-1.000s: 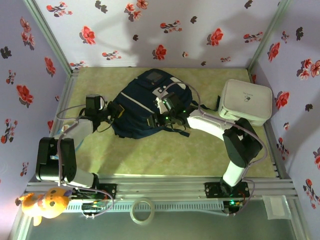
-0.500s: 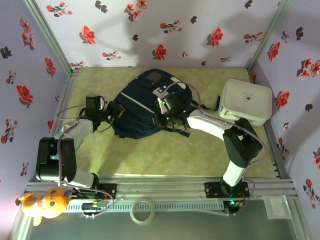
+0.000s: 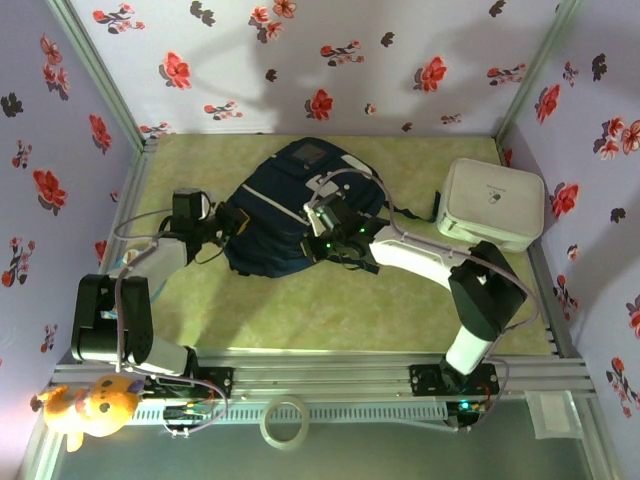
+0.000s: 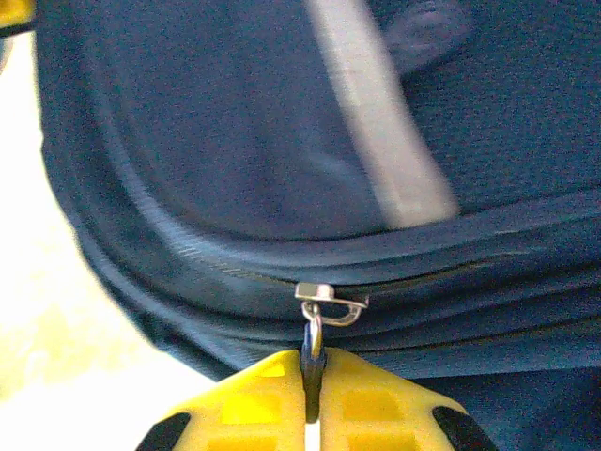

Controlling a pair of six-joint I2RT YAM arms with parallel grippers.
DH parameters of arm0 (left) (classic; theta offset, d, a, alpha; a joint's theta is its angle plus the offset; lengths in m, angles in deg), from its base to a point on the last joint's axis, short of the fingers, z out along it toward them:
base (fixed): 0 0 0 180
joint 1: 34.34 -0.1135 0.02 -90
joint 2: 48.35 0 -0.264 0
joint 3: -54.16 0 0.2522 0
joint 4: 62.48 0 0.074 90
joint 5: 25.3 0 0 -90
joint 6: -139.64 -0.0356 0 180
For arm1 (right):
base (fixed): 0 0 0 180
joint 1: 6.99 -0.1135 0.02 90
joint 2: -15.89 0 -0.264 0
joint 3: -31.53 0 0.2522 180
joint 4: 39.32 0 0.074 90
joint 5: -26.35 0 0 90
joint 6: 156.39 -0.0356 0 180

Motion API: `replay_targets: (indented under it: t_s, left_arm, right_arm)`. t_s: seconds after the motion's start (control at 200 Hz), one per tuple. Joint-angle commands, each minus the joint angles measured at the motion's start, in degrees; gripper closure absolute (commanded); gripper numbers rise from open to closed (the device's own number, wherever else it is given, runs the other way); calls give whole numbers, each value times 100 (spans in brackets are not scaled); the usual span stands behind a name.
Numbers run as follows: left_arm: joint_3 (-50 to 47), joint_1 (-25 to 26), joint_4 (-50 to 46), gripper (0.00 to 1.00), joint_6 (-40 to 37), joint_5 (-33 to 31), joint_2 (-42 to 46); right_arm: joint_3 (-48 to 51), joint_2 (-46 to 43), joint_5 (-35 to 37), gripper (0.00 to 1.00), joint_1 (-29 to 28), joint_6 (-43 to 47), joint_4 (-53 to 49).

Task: Pack the student bag

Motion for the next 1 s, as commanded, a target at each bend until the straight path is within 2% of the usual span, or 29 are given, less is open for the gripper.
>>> replay_targets:
  t_s: [0.0, 0.265, 0.405, 0.49, 0.56, 0.675, 0.77, 0.865, 0.995]
  left_arm:
    - [-77, 211, 686, 100, 207, -2, 37]
    - [-275, 561, 1134, 100, 557, -378, 3]
    - [-314, 799, 1388, 100, 755, -471, -170]
    - [-325, 815, 1445, 100, 802, -469, -246]
    - [-323, 809, 1388, 100, 745, -471, -223]
    - [-291, 810, 1130, 87, 561, -514, -123]
    - [-272, 790, 766, 76, 306, -606, 5]
    - [-256, 787, 333, 65, 3, -736, 230]
    - [-157, 789, -426, 53, -595, -1000, 665]
  right_arm:
    - [-7, -207, 3, 92, -406, 461, 66]
    - [-691, 602, -6, 92, -941, 312, 545]
    - [-921, 928, 9, 91, -1037, 24, 858]
    - [-841, 748, 93, 88, -1038, -88, 821]
    - [-555, 396, 308, 77, -1001, -145, 818]
    - [197, -375, 575, 54, -819, -443, 1065]
    - [848, -986, 681, 42, -570, -873, 1316]
    - [1292, -1404, 830, 38, -287, -1431, 1495]
    - [1607, -1639, 906, 36, 68, -2136, 1726]
